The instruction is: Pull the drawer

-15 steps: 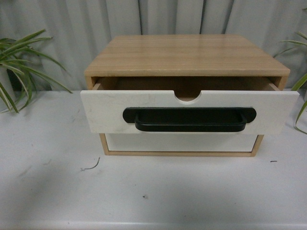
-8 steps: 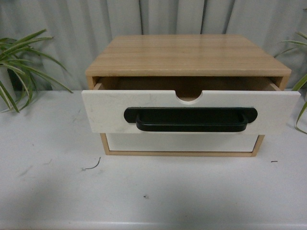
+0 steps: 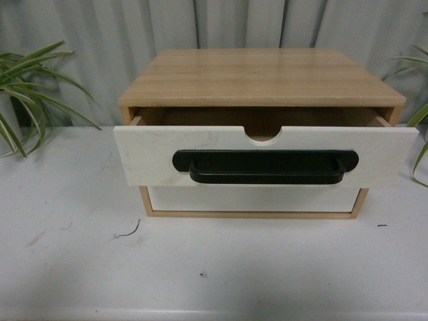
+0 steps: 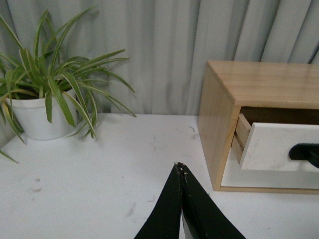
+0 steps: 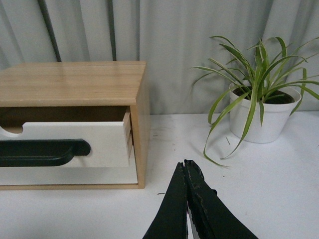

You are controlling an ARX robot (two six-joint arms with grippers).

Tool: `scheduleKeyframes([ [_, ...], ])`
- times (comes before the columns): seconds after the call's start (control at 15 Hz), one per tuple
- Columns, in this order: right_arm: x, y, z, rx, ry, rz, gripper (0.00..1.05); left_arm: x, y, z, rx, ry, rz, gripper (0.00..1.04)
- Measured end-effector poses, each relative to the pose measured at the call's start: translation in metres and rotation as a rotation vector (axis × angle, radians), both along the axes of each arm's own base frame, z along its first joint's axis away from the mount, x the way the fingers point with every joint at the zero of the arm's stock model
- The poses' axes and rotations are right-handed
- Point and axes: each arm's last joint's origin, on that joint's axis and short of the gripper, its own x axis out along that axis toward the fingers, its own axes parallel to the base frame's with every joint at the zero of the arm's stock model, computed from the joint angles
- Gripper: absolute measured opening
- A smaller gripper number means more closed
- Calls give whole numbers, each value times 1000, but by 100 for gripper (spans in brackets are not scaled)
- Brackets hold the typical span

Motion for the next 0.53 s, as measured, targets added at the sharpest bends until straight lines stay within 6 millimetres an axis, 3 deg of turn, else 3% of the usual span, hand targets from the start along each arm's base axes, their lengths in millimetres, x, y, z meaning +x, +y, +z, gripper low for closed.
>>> scheduleKeyframes([
  [0.2,-9,0,-7,0,58,1,2,-4,0,-1,0,3,1,2],
  [0.27,-13,0,-2,0,-6,0,2,-5,0,-1,0,2,0,2],
  [0.53,-13,0,-3,0,10,0,2,-17,0,-1,3,-7,1,2],
])
